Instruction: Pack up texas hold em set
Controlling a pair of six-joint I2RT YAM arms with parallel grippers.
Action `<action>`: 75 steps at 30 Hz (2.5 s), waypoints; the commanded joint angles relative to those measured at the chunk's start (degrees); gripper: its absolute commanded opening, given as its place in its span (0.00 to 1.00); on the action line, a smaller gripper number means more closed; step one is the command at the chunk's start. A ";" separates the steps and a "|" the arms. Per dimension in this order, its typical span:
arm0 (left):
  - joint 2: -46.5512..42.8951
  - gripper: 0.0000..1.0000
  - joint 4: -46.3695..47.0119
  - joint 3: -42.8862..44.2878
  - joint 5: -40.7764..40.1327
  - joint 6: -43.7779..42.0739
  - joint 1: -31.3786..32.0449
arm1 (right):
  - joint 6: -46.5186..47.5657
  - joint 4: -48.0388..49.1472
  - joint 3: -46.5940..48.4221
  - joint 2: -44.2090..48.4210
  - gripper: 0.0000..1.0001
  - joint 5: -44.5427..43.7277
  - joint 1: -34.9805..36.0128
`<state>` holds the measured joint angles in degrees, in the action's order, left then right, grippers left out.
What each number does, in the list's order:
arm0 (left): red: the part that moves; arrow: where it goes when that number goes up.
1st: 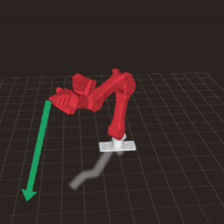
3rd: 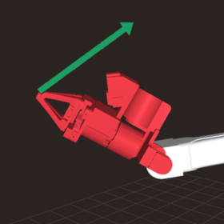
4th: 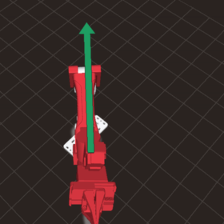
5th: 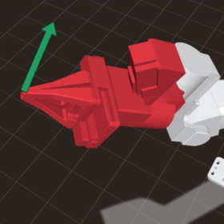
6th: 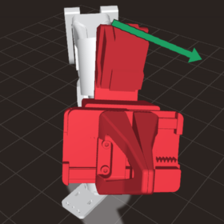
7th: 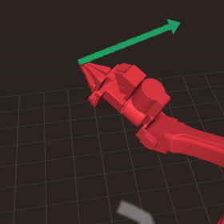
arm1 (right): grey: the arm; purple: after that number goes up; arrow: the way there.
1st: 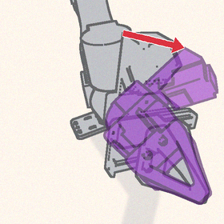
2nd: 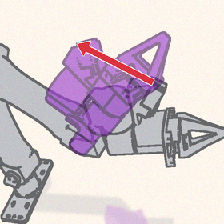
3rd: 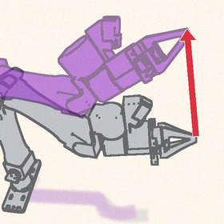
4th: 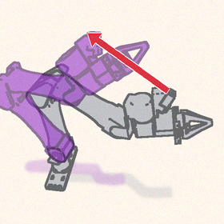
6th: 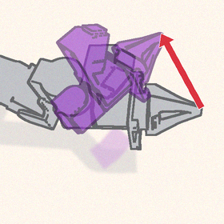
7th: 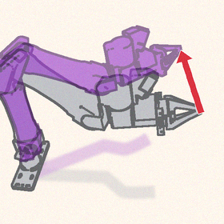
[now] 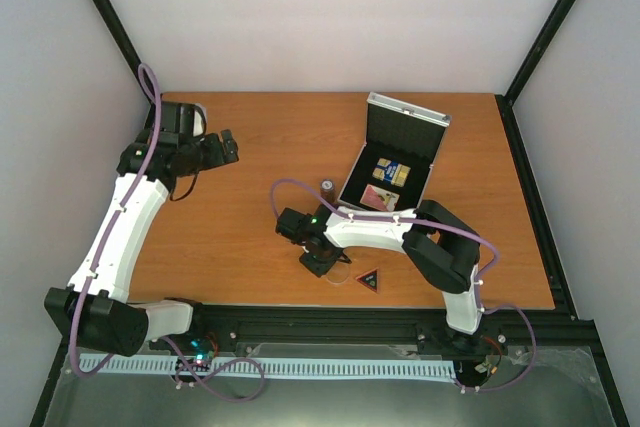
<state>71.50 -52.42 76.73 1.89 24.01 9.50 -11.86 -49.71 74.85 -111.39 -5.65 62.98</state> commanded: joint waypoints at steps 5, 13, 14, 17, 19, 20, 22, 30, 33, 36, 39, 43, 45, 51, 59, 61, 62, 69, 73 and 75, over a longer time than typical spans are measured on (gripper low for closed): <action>-1.15 1.00 -0.34 -0.39 -0.39 -0.65 0.23 | 0.21 -3.92 5.80 1.70 0.20 -2.99 -0.31; -1.54 1.00 0.22 -1.14 -0.05 -0.53 0.26 | -0.78 -9.90 12.89 3.97 0.19 -8.68 -2.16; -1.66 1.00 0.22 -1.26 -0.11 -0.59 0.26 | -1.17 -10.65 13.20 4.15 0.18 -9.81 -3.06; -1.80 1.00 0.07 -1.24 -0.37 -0.76 0.26 | -2.35 -11.42 12.43 5.48 0.17 -10.90 -6.69; -1.92 1.00 -0.32 -1.07 -0.54 -1.01 0.24 | -3.18 -11.30 11.09 7.11 0.17 -11.23 -9.70; -1.98 1.00 -0.43 -0.98 -0.65 -1.13 0.26 | -3.54 -11.23 10.32 7.90 0.17 -11.66 -11.16; -1.94 1.00 -0.58 -0.84 -0.80 -1.30 0.26 | -3.91 -10.52 8.97 9.12 0.18 -11.92 -15.11; -1.15 1.00 -0.40 -0.77 -0.05 -0.88 0.26 | -1.10 -2.87 4.09 8.59 0.15 -16.48 -23.81; -0.96 1.00 -0.40 -1.19 -0.08 -0.80 0.26 | -0.89 1.10 1.97 7.36 0.12 -19.82 -24.82; -0.76 1.00 -0.48 -1.41 -0.22 -0.59 0.26 | -2.73 4.87 0.53 6.66 0.14 -22.27 -26.32; -0.67 1.00 -0.49 -1.41 -0.21 -0.34 0.25 | -4.34 8.58 -0.34 6.22 0.12 -22.73 -28.01; -0.43 1.00 -0.49 -1.41 -0.40 -0.21 0.26 | -4.91 11.12 0.58 3.93 0.11 -23.29 -29.81; -0.16 1.00 -0.62 -1.41 -0.54 -0.12 0.26 | -4.68 11.90 1.26 2.29 0.10 -22.71 -30.82; 0.46 1.00 -0.58 -1.50 -0.83 0.16 0.26 | -4.81 13.72 2.39 -1.23 0.11 -19.94 -33.44; 0.89 1.00 -0.57 -1.84 -1.17 0.34 0.27 | -5.29 15.42 3.31 -3.87 0.11 -18.70 -35.18; 0.98 1.00 -0.57 -1.93 -1.31 0.38 0.25 | -5.20 15.53 3.46 -4.65 0.11 -18.38 -35.34; 0.96 1.00 -0.51 -2.04 -1.36 0.42 0.28 | -5.19 15.60 3.58 -5.01 0.11 -18.03 -35.38; 1.65 1.00 -0.11 -1.81 -1.28 0.51 0.26 | -5.63 14.67 4.10 -5.62 0.30 -17.91 -35.47; 1.92 1.00 0.21 -1.77 -0.92 0.68 0.26 | -5.77 13.58 5.13 -4.93 0.39 -18.50 -35.48; 1.94 1.00 0.30 -1.70 -0.74 0.69 0.22 | -6.02 13.13 5.42 -4.08 0.41 -18.61 -35.47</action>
<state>73.21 -52.45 74.65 1.06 24.01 9.50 -16.97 -36.14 78.96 -115.26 -24.60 28.08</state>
